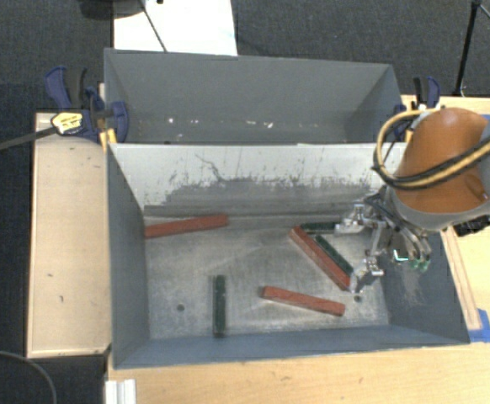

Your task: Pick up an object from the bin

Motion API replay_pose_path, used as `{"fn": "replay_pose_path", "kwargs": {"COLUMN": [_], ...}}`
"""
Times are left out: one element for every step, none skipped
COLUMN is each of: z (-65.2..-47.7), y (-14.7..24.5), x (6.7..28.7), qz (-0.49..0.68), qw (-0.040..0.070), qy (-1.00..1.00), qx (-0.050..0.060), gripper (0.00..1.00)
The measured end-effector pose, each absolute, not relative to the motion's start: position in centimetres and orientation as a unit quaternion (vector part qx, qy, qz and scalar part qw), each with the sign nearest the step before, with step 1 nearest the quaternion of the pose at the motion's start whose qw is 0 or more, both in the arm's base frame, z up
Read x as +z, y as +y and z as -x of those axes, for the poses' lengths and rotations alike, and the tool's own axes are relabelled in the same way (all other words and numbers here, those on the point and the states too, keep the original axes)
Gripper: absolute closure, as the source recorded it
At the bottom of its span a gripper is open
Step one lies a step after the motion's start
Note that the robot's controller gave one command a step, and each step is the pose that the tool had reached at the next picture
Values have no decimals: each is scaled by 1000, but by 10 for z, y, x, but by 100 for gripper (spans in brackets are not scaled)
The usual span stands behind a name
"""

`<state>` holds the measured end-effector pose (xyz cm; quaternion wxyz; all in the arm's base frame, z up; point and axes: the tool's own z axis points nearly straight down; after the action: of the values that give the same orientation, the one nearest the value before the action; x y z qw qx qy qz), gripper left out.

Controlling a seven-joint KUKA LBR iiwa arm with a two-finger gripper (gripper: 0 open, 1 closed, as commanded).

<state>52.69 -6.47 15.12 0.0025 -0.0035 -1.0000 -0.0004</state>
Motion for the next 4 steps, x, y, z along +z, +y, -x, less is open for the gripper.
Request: {"fn": "replay_pose_path", "kwargs": {"z": [-529, -530, -522, -523], "y": [-65, -57, -56, -56], "x": [155, 80, 77, 77], "qz": [3, 43, 41, 41], "qw": [-1, -15, 2, -1], "qy": [-1000, -999, -999, -999], "qx": [0, 0, -1, 0], "gripper": [0, 100, 0, 0]}}
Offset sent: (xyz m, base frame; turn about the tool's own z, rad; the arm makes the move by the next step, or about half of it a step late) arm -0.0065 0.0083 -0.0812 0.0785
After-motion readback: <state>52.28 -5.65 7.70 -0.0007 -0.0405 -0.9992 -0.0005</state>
